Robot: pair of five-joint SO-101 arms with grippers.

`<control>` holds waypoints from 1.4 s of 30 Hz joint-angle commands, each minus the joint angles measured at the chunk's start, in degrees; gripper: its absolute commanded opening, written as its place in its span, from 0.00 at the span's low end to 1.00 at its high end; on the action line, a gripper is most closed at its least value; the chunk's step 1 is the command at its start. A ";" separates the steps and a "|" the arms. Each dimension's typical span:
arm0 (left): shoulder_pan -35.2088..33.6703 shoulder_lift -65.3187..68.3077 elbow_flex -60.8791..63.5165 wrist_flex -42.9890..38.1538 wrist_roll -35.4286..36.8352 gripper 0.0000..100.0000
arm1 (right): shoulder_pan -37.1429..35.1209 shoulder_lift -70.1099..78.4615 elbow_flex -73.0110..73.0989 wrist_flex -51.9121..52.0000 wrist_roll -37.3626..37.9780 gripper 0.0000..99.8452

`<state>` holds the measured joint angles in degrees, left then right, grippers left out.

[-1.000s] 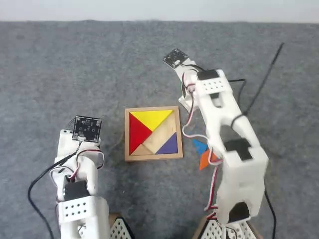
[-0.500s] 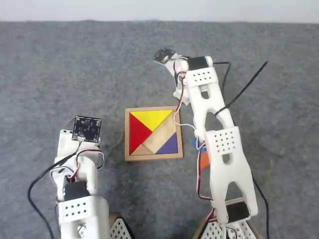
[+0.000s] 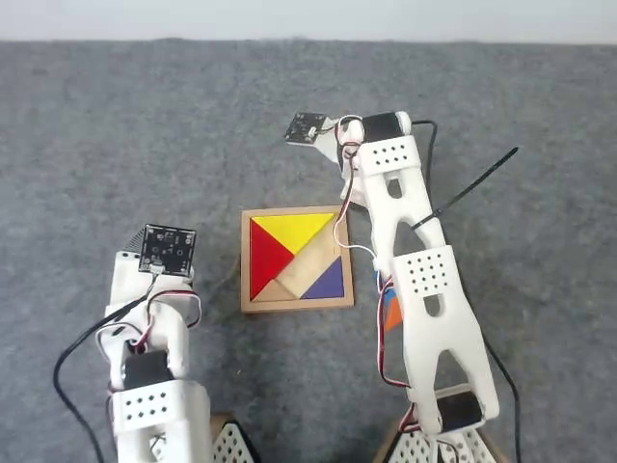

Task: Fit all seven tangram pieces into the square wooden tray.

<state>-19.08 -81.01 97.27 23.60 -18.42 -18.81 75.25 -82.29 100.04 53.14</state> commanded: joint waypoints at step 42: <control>0.35 -0.97 -0.48 0.26 -0.62 0.02 | 2.15 -47.87 45.71 2.86 -13.45 0.04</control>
<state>-19.08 -81.01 97.27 23.60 -18.42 -17.58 39.56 -39.65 100.57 40.57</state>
